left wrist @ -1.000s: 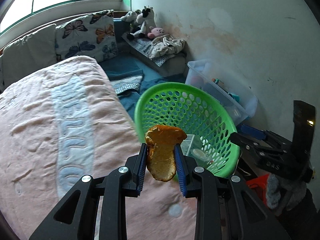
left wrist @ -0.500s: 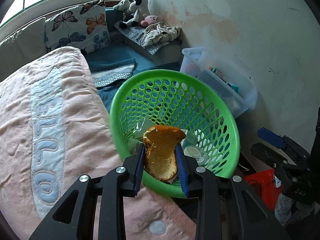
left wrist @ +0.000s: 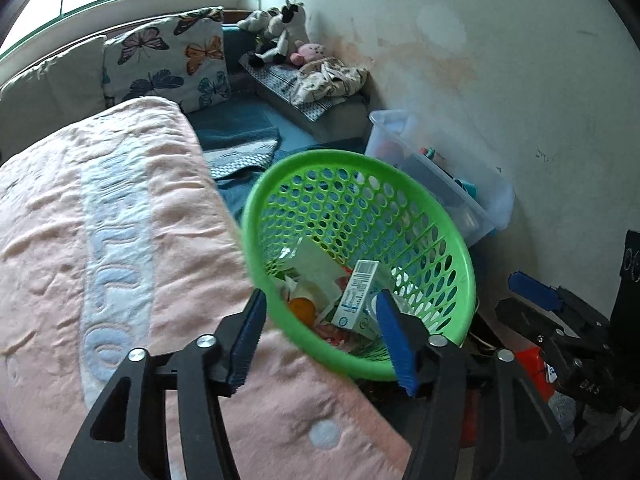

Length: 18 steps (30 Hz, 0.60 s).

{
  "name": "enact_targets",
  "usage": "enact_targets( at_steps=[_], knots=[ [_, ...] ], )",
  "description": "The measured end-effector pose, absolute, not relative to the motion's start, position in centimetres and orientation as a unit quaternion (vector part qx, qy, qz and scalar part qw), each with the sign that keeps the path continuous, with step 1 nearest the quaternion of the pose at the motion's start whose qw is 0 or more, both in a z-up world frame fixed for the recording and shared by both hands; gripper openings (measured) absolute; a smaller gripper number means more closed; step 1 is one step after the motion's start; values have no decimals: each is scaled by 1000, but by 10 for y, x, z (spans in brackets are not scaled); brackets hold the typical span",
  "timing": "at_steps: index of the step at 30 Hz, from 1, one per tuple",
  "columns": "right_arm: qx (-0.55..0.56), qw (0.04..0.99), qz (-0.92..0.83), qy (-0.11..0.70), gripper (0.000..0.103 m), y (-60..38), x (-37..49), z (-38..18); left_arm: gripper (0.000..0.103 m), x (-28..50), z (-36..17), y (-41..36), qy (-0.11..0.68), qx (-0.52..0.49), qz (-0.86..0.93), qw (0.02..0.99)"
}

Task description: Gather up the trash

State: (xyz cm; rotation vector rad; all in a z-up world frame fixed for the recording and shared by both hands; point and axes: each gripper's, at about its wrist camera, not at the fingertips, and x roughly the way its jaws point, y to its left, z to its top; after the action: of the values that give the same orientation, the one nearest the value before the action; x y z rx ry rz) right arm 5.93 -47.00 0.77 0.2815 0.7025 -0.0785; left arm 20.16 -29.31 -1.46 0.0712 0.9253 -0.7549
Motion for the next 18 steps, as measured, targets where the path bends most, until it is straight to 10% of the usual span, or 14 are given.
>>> enact_targets(
  at_steps=[18],
  knots=[
    [129,929,-13,347,76,-401,50,11,78,162,5,-178,398,0,-280,874]
  ],
)
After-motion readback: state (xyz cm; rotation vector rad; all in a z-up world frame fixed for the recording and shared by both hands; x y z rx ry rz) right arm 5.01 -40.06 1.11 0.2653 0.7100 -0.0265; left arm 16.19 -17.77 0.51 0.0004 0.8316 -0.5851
